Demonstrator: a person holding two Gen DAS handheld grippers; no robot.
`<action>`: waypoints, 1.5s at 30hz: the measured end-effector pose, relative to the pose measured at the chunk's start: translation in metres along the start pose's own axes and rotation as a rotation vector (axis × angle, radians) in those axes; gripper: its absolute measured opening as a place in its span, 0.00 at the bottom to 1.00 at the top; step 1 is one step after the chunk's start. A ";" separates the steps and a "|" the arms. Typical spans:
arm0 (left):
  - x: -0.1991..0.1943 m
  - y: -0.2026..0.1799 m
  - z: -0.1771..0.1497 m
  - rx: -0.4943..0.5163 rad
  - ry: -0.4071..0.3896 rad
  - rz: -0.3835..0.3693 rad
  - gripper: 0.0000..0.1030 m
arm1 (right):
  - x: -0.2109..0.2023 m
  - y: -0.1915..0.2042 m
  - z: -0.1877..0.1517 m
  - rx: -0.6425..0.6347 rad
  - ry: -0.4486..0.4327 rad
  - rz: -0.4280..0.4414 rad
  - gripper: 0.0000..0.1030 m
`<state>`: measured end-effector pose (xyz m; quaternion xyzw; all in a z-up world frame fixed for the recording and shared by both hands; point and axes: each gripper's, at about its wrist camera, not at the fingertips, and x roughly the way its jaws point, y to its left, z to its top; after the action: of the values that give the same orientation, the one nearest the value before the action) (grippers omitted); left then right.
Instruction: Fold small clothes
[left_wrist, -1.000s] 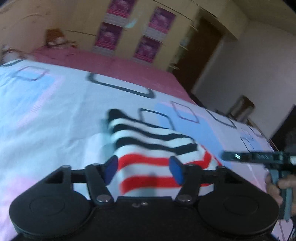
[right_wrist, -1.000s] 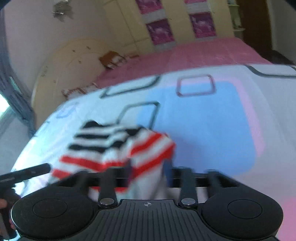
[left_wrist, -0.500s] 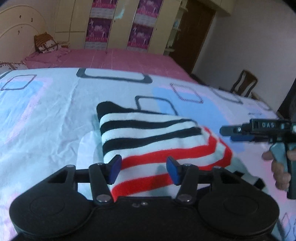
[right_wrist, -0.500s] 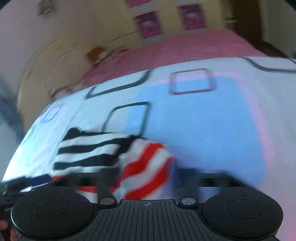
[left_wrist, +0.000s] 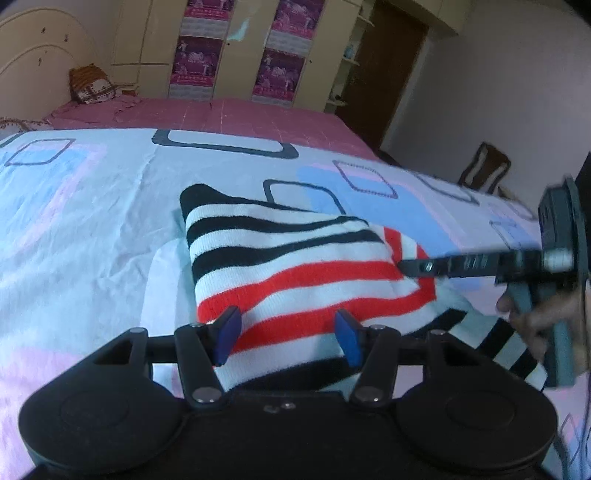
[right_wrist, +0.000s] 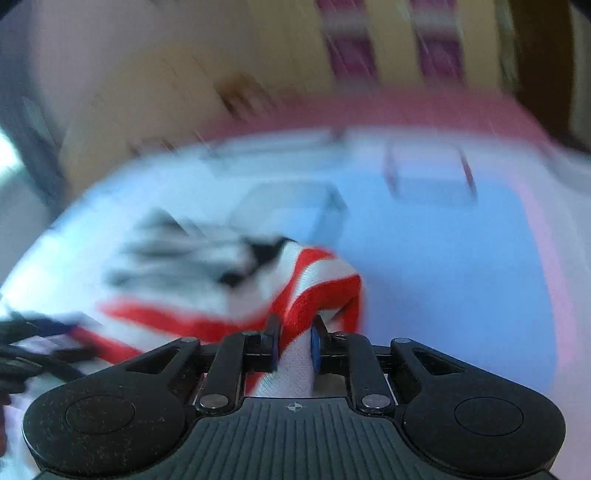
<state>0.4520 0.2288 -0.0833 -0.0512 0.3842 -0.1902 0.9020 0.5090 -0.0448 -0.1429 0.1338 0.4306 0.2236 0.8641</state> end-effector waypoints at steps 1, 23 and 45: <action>0.000 -0.001 0.001 0.011 0.007 0.002 0.55 | -0.001 -0.007 0.004 0.063 0.019 0.019 0.16; -0.030 -0.030 -0.019 0.101 0.037 -0.002 0.51 | -0.090 0.051 -0.066 -0.162 0.006 -0.111 0.19; -0.060 -0.056 -0.058 0.115 0.074 0.111 0.50 | -0.103 0.061 -0.115 -0.288 0.063 -0.111 0.19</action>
<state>0.3561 0.2032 -0.0701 0.0293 0.4080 -0.1636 0.8977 0.3455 -0.0397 -0.1150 -0.0225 0.4275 0.2392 0.8715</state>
